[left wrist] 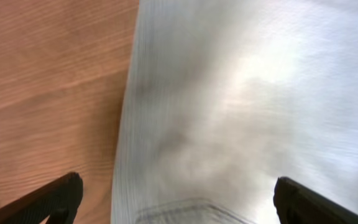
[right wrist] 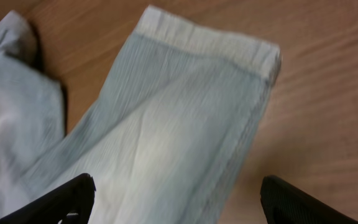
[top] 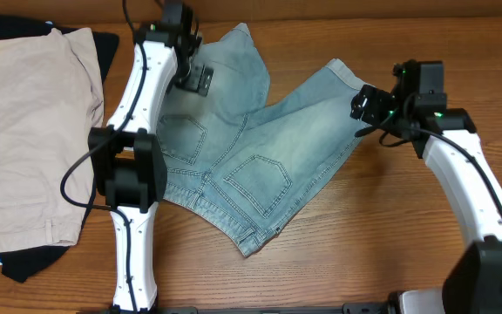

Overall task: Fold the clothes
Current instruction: 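Grasp the left leg with the left gripper and rotate the shorts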

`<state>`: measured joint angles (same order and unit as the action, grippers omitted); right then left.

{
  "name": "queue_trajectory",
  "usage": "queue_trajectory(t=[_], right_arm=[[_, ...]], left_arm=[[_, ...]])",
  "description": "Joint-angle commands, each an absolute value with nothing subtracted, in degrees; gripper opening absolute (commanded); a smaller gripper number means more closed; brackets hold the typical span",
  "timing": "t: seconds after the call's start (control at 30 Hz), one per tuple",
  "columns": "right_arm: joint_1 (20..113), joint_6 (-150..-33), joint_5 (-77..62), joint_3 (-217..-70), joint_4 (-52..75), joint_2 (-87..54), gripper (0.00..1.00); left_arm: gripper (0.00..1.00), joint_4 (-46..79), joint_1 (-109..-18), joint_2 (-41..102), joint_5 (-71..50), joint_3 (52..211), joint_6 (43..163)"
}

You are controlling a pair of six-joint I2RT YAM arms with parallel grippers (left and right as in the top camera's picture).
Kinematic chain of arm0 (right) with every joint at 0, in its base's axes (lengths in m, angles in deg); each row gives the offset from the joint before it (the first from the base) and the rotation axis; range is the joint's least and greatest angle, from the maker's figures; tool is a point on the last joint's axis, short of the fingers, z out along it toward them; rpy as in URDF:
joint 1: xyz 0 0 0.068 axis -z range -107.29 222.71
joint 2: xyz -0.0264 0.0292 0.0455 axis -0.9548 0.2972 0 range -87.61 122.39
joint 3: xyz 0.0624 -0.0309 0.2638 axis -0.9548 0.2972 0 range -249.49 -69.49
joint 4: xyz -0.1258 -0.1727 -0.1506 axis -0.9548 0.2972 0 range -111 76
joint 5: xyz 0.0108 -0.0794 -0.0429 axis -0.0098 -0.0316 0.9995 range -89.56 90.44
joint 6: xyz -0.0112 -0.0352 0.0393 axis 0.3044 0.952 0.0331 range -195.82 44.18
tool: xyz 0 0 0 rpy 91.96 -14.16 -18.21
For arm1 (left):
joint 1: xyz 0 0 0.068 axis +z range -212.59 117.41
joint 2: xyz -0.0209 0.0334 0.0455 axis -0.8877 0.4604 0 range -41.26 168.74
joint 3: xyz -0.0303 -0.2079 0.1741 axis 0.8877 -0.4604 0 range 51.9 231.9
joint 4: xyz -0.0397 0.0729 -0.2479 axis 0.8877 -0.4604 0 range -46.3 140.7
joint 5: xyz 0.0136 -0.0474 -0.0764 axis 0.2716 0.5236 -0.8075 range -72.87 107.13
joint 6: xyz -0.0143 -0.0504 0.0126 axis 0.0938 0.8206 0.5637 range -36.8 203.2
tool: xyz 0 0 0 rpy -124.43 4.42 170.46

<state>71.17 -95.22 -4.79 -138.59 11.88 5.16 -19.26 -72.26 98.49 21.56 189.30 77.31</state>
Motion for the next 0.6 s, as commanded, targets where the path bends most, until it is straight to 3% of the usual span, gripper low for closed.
queue_trajectory(t=[0.0, 0.3, 0.57], right_arm=[[71.52, -94.85, -0.14, -138.83, 8.47, 8.72, 0.89], [78.6, -94.78, -0.55, -138.83, 3.95, 12.9, 0.88], [81.46, -93.12, -4.16, -138.83, 3.47, 14.95, 0.88]], left_arm=[[1.0, -27.02, -76.02, 97.15, 15.13, 201.24, 80.72], [1.0, -45.9, -83.3, 97.2, 12.73, 206.4, 84.7], [1.0, -46.14, -89.24, 97.04, 12.01, 200.47, 86.3]])
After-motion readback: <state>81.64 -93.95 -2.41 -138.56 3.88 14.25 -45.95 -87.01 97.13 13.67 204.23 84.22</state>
